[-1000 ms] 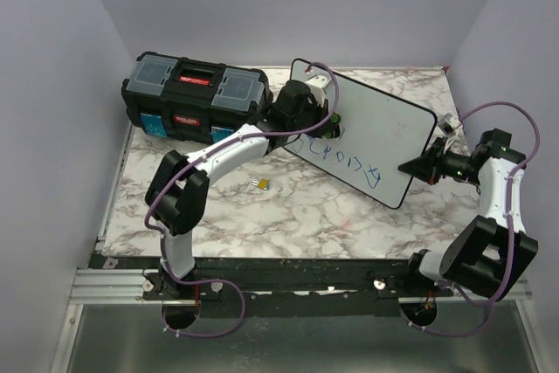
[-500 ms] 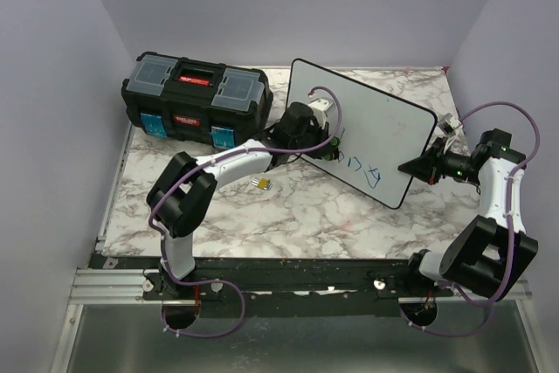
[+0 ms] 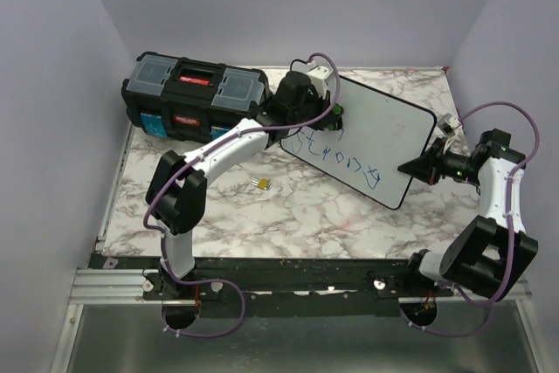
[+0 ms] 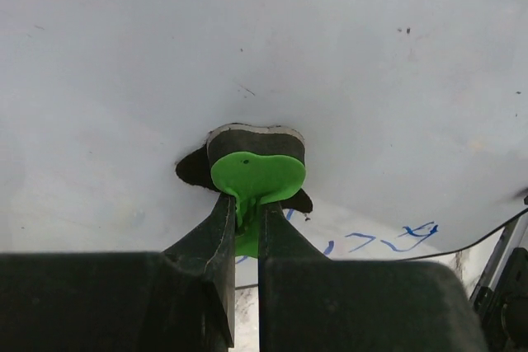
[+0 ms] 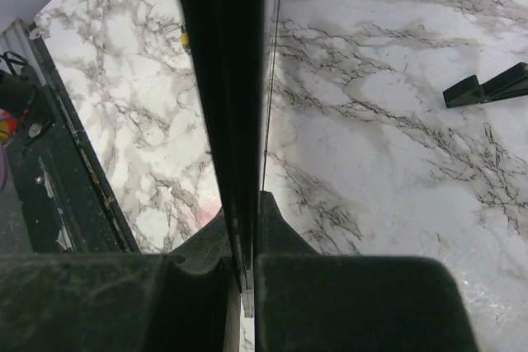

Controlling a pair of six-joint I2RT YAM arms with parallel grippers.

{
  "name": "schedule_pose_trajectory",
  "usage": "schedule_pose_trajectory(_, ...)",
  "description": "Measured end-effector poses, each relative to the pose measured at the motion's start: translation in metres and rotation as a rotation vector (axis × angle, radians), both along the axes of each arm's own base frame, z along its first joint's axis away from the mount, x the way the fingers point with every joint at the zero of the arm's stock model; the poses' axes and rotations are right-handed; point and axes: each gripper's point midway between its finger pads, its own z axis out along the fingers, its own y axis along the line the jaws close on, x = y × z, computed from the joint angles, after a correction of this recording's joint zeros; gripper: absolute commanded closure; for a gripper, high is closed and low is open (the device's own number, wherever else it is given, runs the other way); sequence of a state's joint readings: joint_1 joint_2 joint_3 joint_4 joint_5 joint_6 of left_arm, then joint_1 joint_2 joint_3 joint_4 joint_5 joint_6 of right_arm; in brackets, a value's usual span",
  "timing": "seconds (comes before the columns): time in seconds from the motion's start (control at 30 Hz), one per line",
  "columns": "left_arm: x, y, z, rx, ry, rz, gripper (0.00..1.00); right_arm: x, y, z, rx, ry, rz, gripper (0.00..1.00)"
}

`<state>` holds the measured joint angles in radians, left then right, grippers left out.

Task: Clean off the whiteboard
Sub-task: Erase the whiteboard at the center of the board.

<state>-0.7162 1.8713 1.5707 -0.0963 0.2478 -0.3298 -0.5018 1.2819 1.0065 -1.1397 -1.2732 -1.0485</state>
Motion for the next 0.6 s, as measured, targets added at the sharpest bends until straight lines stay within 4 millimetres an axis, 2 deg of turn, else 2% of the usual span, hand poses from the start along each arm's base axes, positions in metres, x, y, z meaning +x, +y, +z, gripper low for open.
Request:
schedule_pose_trajectory(0.07,0.005,0.002,0.006,-0.008,-0.015,0.006,1.0,-0.001,0.001,0.0,0.002,0.004,0.002,0.99)
schedule_pose_trajectory(0.17,0.005,0.002,0.002,-0.013,-0.017,0.004,1.0,-0.001,0.001,0.0,0.005,0.008,0.002,0.99)
schedule_pose_trajectory(0.33,-0.004,0.004,-0.027,-0.011,0.02,-0.004,1.0,-0.002,0.002,0.0,0.016,0.025,-0.003,0.99)
schedule_pose_trajectory(0.47,-0.019,0.007,-0.056,0.009,0.067,-0.015,1.0,-0.002,0.002,0.0,0.018,0.029,-0.005,0.99)
schedule_pose_trajectory(0.6,-0.027,0.006,-0.064,0.017,0.082,-0.024,1.0,-0.002,0.002,0.0,0.017,0.028,-0.005,0.99)
